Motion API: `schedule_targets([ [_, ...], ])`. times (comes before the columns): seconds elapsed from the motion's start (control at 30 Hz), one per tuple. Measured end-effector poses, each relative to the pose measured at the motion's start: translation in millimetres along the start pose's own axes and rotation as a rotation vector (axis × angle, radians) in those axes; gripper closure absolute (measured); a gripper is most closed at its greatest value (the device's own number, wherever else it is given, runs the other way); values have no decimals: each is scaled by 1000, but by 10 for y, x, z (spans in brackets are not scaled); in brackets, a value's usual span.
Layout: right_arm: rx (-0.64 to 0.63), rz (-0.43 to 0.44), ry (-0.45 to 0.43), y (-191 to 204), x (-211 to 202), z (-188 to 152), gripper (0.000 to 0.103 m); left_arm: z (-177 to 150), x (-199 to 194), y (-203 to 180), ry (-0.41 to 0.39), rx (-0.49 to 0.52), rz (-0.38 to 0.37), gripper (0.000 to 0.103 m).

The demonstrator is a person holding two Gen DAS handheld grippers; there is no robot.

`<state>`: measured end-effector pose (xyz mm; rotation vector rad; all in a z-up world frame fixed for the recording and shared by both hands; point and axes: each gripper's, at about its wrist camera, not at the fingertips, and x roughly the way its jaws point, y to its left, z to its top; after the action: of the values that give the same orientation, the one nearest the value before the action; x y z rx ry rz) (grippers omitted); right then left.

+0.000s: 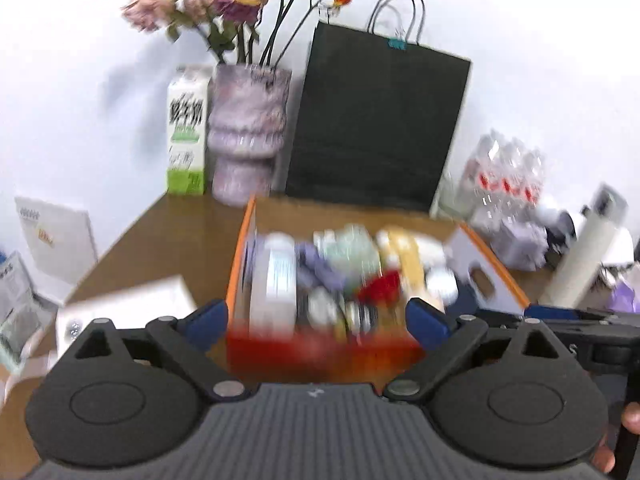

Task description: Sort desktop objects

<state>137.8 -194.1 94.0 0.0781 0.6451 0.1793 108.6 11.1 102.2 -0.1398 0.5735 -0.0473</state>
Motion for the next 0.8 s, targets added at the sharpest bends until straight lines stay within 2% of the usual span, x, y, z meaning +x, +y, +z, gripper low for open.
schedule_targets([
  [0.17,5,-30,-10,83,-436,-655,26,-642,-384,-27,39,8,1,5],
  [0.4,5,-17,-14,227,-939,-1374,24,-1294,-765,-1,64,105,50,2],
  [0.57,-42,-43,-34,362,-1191,-1608,18,-1512,-885,-6,73,145,35,0],
  [0.8,-65,-52,2,459,-1097,-1674,17,-1571,-746,-2,101,152,43,0],
])
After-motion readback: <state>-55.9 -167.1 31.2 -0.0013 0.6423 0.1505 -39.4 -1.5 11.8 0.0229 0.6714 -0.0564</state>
